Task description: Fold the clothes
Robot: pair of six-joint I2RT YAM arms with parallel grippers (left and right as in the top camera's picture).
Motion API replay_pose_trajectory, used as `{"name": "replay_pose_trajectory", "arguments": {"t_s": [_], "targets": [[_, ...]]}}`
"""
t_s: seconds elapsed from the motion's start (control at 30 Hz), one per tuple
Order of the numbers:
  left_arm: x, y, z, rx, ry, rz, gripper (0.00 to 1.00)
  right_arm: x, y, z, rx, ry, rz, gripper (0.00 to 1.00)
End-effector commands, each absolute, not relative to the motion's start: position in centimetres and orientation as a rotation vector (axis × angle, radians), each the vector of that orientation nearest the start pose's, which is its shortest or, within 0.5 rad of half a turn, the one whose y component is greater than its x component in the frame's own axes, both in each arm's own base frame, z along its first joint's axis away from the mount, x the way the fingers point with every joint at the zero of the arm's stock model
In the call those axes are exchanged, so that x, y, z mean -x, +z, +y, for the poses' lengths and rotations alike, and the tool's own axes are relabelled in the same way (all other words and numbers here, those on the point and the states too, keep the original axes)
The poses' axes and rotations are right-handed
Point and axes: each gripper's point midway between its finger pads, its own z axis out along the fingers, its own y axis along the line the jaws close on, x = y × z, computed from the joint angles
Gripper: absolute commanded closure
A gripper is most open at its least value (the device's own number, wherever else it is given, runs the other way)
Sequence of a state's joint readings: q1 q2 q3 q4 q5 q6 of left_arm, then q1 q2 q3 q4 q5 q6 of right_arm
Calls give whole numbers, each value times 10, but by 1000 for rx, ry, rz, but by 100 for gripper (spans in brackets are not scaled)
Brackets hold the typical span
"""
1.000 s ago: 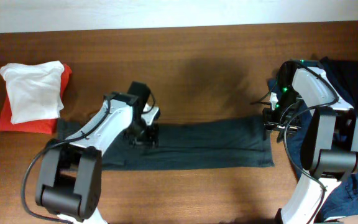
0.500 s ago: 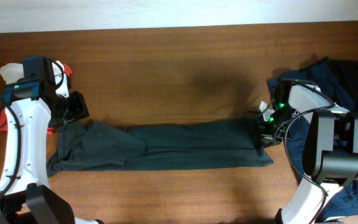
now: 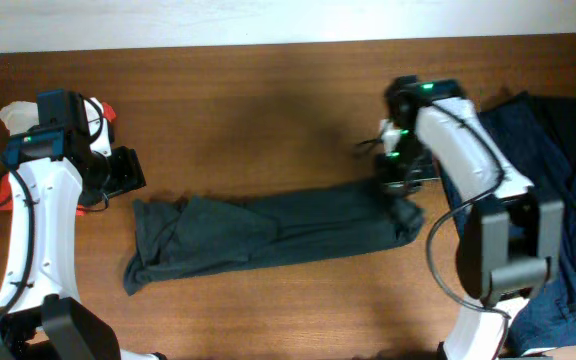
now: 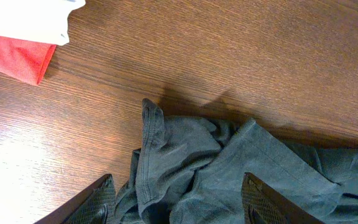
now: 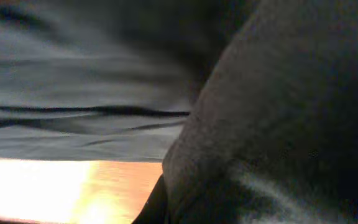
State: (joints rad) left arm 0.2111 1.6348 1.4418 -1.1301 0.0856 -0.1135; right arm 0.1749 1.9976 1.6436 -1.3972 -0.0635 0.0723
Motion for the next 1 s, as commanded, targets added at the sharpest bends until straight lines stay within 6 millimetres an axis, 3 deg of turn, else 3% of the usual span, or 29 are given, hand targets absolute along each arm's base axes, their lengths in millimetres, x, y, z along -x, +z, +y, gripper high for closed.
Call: {"name": "replay_pose_trajectory", "arguments": {"t_s": [0.0,0.07,0.2,0.63,0.7,0.77,0.8,0.83,0.97], "targets": [[-344,149,61,471,-111,2856,35,-319,93,133,345,163,3275,96],[-344,149,61,471,-111,2856,35,-305,89,164,439,152,3274,96],[-344,149,61,471,-111,2856,35,-297,88,201,492,188,3230,95],[-343,149,61,472,-111,2861,34,-282,81,245,624,327,3177,89],[-343,149,61,472,-111,2861,34,-281,81,250,643,331,3166,84],[-343,149,61,472,-111,2861,34,-278,81,254,656,354,3167,71],[-343,149,61,472,-111,2861,34,-276,82,258,666,377,3167,47],[-343,149,61,472,-111,2861,34,-278,82,260,668,384,3153,41],[-343,149,61,472,-111,2861,34,-286,81,260,663,363,3120,42]]}}
